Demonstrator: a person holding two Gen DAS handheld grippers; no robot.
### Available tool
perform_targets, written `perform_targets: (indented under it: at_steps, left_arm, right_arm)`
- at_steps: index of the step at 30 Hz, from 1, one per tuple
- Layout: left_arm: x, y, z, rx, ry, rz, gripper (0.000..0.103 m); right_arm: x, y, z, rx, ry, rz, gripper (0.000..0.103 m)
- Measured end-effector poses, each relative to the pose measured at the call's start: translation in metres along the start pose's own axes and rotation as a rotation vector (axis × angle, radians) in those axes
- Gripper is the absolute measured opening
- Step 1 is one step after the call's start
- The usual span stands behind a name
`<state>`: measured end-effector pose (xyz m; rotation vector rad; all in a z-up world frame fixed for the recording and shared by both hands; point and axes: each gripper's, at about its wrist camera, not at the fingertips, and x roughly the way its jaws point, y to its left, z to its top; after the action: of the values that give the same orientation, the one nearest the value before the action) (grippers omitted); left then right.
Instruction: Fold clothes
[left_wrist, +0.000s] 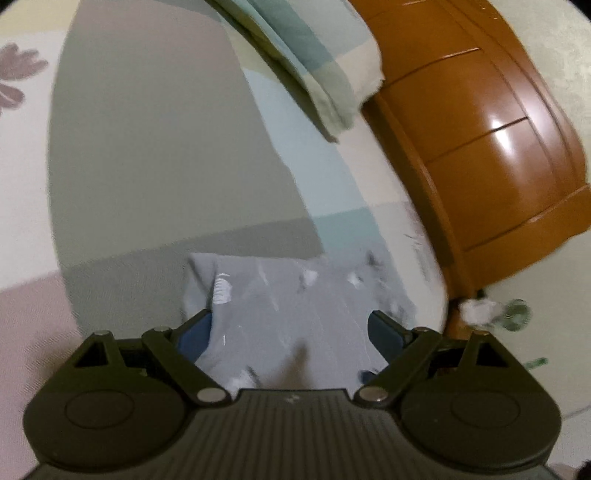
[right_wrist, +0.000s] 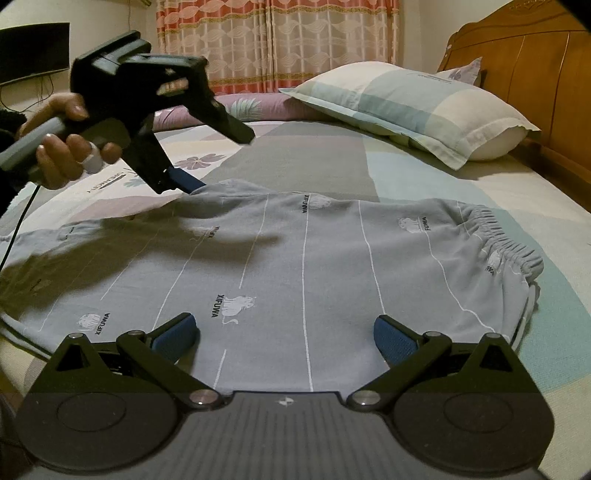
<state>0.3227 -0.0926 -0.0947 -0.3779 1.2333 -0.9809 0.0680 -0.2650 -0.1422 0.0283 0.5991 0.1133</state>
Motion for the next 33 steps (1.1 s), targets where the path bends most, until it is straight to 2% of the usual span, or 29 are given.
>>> perform_targets:
  at_steps: [5,7,9,12,14,21,25,29,30,33]
  left_arm:
    - [0.019,0.009,0.013,-0.015,0.035,-0.006,0.089]
    - [0.025,0.013,0.021,-0.039,0.018,-0.037,0.089]
    - [0.028,0.015,0.029,-0.046,-0.003,-0.041,0.089]
    - [0.030,0.018,0.037,-0.057,-0.019,-0.034,0.089]
    - [0.028,0.019,0.040,-0.055,-0.030,-0.028,0.089]
    - [0.013,0.009,0.038,0.005,-0.030,0.010,0.089]
    - [0.002,-0.010,0.031,0.098,-0.049,0.063,0.089]
    - [0.005,-0.025,0.018,0.152,-0.022,0.008,0.090]
    - [0.010,-0.025,0.015,0.157,-0.014,0.014,0.090]
    - [0.025,-0.018,0.011,0.148,0.009,0.096,0.090]
  right_arm:
    - [0.000,0.002,0.003,0.001,0.015,-0.008,0.103]
    - [-0.002,0.001,0.011,0.018,0.034,0.003,0.103]
    - [-0.005,-0.001,0.017,0.049,0.036,0.053,0.103]
    - [-0.004,0.002,0.027,0.039,0.062,0.085,0.103]
    - [-0.001,0.007,0.034,-0.012,0.081,0.073,0.103]
    - [0.008,0.011,0.049,-0.050,0.110,0.123,0.103]
    - [0.004,0.011,0.058,-0.067,0.128,0.143,0.103]
    - [0.006,0.008,0.061,-0.065,0.159,0.127,0.103]
    - [0.008,0.008,0.061,-0.061,0.173,0.123,0.103]
    - [0.011,0.007,0.060,-0.043,0.205,0.098,0.103]
